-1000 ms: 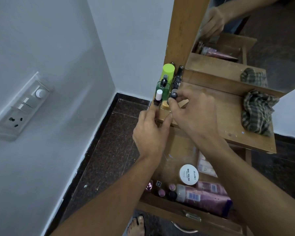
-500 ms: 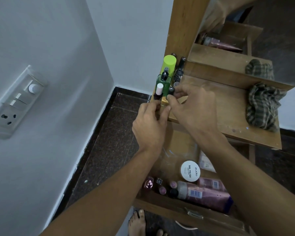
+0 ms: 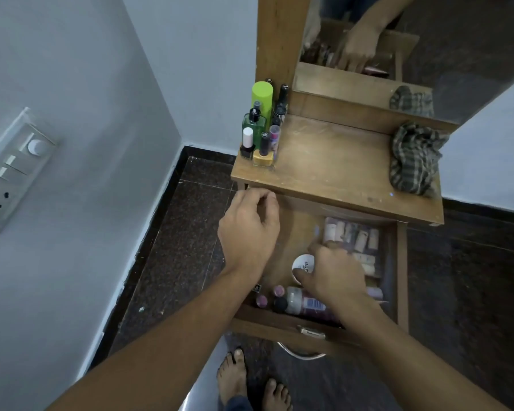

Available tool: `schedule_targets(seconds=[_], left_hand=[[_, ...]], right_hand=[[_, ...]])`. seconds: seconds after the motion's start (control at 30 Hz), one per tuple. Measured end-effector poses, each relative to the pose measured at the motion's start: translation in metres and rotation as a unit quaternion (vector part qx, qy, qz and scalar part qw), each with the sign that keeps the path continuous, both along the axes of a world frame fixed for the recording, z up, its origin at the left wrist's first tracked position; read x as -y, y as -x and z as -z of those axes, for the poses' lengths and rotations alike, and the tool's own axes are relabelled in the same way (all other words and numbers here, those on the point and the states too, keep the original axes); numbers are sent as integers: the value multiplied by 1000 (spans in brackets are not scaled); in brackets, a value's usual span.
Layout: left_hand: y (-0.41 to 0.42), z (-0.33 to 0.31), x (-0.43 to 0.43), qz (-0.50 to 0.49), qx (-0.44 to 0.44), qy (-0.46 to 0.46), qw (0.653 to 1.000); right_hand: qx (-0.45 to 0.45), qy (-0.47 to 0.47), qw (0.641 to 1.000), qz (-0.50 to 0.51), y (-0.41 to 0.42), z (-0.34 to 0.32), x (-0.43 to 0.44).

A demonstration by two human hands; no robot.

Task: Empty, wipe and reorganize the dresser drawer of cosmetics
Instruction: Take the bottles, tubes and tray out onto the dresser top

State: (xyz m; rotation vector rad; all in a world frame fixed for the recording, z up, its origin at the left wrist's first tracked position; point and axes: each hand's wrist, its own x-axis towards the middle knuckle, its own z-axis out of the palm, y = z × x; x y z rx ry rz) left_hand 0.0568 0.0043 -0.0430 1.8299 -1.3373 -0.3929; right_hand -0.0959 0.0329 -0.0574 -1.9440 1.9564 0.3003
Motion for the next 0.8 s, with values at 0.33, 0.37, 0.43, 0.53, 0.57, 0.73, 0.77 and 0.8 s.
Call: schedule_targets(seconds=[0.33,0.37,0.43,0.53,0.57,0.73,0.77,0.8], left_hand=[[-3,-3,-7,13,29,-42,999],[-4,-4,-7,11,30,-42,999],[-5,-4,-6,4,32,-38,999],[-8,-4,-5,-15,29,-26,999],[-9,-4,-5,-19,25,-22,999],[-10,-7,1,-34,4,5,999],[-8,-7,3,-34,-2,11,999],[-7,-8,6,-31,-6,20,999]], right_hand=[[19,-13,1000,-7,-17,8,-3],[31,-5,999,-7,-19,3,-2],[54,30,998,6,-20,-14,2],[100,144,983,46,-13,-51,20],[121,189,973,55,-9,-65,29],[210,309,925,64,-9,-108,97],[216,307,925,63,-13,-107,111],[218,304,925,63,-18,-105,125]])
